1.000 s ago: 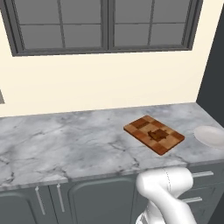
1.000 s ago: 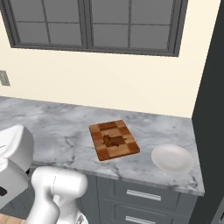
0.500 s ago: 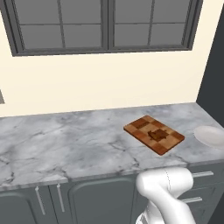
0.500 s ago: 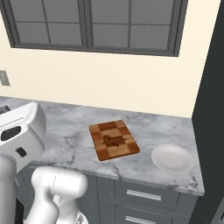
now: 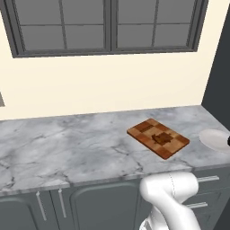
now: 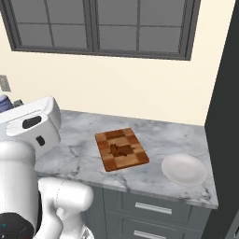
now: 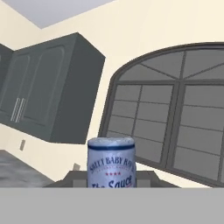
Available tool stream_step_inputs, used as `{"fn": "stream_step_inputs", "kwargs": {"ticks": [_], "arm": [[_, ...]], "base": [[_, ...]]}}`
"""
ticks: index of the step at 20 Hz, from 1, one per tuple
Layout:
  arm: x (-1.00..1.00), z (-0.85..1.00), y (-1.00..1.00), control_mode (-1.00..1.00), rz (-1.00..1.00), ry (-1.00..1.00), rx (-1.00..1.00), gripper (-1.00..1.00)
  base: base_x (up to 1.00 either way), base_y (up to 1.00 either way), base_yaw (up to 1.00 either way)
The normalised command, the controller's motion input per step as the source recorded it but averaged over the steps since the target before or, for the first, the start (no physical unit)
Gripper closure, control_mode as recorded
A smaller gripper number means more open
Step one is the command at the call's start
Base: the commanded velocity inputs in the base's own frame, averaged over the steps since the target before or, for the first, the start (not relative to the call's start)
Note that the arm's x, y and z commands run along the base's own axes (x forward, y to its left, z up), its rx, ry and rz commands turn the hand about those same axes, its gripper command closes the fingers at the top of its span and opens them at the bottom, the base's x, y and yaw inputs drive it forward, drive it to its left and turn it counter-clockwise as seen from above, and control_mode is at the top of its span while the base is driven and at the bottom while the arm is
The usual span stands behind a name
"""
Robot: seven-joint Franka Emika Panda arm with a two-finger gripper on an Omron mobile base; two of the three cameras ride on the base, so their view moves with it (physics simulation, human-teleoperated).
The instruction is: Pick the chicken drumstick from the plate and place it on the cutting board. Then pick the condiment bottle from the cabinet and place it next to the cutting board.
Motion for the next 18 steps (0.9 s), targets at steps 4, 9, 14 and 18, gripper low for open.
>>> {"fn": "stream_step_inputs", "kwargs": {"ticks": [4, 9, 14, 18], "arm": [[0.20, -0.22, 0.06, -1.00, 0.00, -0.06, 0.07, 1.00], [0.03, -0.28, 0.01, -1.00, 0.00, -0.07, 0.05, 1.00], [0.00, -0.48, 0.06, -1.00, 0.00, -0.14, 0.04, 1.00], [0.08, -0.60, 0.18, -1.00, 0.00, -0.15, 0.01, 1.00]], "base": [[0.00, 0.00, 0.00], [0.00, 0.00, 0.00], [0.00, 0.00, 0.00], [0.00, 0.00, 0.00]]}}
